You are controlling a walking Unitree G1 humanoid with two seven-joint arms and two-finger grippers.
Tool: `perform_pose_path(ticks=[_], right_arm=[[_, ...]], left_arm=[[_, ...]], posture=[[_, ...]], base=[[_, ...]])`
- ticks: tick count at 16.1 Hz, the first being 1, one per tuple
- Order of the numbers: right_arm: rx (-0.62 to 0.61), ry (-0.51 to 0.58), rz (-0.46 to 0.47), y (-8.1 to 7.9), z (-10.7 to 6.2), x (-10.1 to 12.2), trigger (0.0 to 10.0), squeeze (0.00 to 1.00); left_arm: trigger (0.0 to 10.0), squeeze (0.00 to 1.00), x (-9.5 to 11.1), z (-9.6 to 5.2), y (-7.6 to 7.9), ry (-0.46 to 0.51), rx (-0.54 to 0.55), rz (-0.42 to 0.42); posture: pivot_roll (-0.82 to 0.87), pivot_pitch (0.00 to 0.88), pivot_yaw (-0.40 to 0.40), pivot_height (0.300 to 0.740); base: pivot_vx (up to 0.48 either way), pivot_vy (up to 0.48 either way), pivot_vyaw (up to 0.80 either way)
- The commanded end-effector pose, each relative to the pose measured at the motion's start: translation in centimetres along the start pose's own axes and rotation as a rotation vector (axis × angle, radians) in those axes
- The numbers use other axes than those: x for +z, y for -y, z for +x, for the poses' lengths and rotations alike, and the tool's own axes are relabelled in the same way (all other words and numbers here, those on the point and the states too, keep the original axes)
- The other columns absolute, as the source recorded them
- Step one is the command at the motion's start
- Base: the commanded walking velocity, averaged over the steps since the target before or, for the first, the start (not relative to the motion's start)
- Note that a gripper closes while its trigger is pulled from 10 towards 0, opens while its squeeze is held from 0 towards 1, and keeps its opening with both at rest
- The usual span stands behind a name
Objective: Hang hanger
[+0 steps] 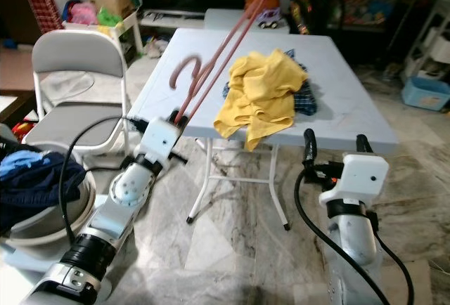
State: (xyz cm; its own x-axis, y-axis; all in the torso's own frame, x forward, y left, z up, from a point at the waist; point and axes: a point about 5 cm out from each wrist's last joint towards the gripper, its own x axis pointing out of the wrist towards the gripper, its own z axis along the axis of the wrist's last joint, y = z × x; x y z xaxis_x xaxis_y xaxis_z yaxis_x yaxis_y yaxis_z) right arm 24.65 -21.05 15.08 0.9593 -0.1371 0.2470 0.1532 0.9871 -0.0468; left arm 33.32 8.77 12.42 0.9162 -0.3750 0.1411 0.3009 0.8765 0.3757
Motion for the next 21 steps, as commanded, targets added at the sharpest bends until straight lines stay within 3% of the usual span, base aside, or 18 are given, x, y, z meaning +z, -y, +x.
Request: perform_pose_path(ticks=[1, 2, 3, 5, 7, 11, 15, 21], right_arm=[[-0.016, -0.007, 0.002, 0.2, -0.1, 0.1, 10.0, 0.0], [-0.021, -0.017, 0.009, 0.2, -0.2, -0.2, 10.0, 0.0], [-0.035, -0.053, 0.029, -0.2, -0.6, -1.1, 10.0, 0.0], [-0.053, -0.094, 0.066, -0.6, -1.2, -2.3, 10.0, 0.0], [-0.091, -0.144, 0.096, -0.7, -2.1, -3.8, 10.0, 0.0], [-0.146, -0.203, 0.08, -0.2, -4.3, -5.2, 10.0, 0.0], [-0.206, -0.274, 0.086, 0.1, -6.4, -6.7, 10.0, 0.0], [-0.215, -0.368, 0.115, -1.0, -7.0, -8.4, 10.0, 0.0]], left_arm=[[10.0, 0.0, -1.1, 0.0, 0.7, -0.068, -0.063, -0.047], [10.0, 0.0, -2.2, -0.3, 1.2, -0.128, -0.091, -0.105], [10.0, 0.0, -4.5, -1.4, 2.6, -0.234, -0.181, -0.143], [10.0, 0.0, -6.1, -2.7, 4.2, -0.287, -0.305, -0.095], [10.0, 0.0, -7.4, -3.5, 5.3, -0.38, -0.38, -0.118], [10.0, 0.0, -8.5, -4.4, 5.9, -0.446, -0.489, -0.093], [10.0, 0.0, -8.7, -3.6, 4.9, -0.501, -0.419, -0.095], [10.0, 0.0, -9.4, -4.3, 5.3, -0.554, -0.375, -0.135]], posture=[[0.03, 0.0, -0.047, 0.74], [0.03, 0.0, -0.05, 0.74], [0.02, 0.0, -0.054, 0.74], [0.02, 0.0, -0.055, 0.74], [0.0, 0.0, -0.036, 0.74], [-0.06, 0.0, -0.006, 0.74], [-0.08, 0.0, -0.013, 0.74], [-0.07, 0.0, -0.057, 0.74]], base=[[0.0, 0.0, 0.0], [0.0, 0.0, 0.0], [0.0, 0.0, -0.6], [0.0, 0.0, -0.8], [0.0, 0.0, -0.8], [0.0, 0.0, -0.8], [0.0, 0.0, -0.8], [0.0, 0.0, -0.8]])
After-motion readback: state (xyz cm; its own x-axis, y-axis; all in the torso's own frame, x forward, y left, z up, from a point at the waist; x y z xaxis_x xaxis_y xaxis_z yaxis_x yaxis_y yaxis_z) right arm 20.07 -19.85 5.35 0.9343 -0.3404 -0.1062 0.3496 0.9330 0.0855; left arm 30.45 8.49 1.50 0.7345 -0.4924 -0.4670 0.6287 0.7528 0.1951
